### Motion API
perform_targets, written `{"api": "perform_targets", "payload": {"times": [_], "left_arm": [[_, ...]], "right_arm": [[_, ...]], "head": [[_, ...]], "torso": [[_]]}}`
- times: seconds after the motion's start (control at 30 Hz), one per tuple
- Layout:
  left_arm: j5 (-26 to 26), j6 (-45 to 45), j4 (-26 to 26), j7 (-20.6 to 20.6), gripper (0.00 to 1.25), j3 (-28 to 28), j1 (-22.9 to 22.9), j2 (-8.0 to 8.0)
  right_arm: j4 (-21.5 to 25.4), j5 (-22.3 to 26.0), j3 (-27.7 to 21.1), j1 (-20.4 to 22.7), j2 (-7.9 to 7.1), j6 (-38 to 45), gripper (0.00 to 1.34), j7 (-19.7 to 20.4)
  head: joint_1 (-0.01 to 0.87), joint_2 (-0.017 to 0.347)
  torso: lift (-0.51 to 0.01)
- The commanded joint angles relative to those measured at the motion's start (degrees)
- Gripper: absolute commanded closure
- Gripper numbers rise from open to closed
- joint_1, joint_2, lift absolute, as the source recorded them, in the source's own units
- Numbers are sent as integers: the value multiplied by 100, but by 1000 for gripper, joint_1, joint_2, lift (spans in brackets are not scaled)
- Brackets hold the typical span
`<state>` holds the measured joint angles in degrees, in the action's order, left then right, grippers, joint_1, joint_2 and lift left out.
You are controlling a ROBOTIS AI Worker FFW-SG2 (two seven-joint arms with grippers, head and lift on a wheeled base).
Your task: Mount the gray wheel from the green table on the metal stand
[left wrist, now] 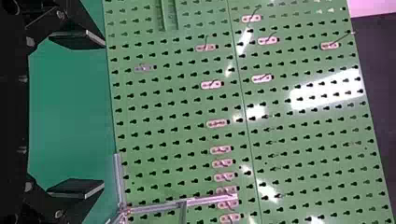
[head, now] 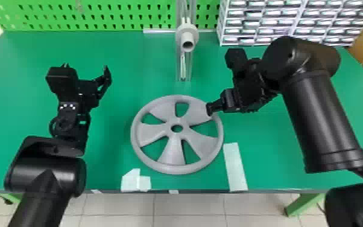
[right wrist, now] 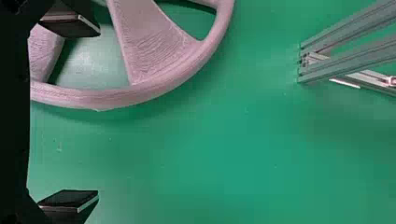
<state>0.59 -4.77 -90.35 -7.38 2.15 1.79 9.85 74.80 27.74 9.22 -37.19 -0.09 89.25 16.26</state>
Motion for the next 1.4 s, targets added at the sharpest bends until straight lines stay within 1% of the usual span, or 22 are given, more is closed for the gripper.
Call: {"api": "perform_targets", "payload": {"times": [0.0,0.43,1.2,1.37], "left_arm": [[20,11,0,0,222,40,14,43],[20,46,0,0,222,110,58,122],[29,46,0,0,222,128,93,149],[29,46,0,0,222,128,102,149]], "right_arm": [[-71,38,27,-8,14,14,84,0],[-299,109,44,-52,14,14,84,0],[-748,161,-52,-34,14,-215,105,0],[-783,170,-61,-26,14,-241,122,0]], "head": [[867,52],[867,52],[867,52],[867,52]], "torso": [[-100],[-100],[-100],[-100]]}}
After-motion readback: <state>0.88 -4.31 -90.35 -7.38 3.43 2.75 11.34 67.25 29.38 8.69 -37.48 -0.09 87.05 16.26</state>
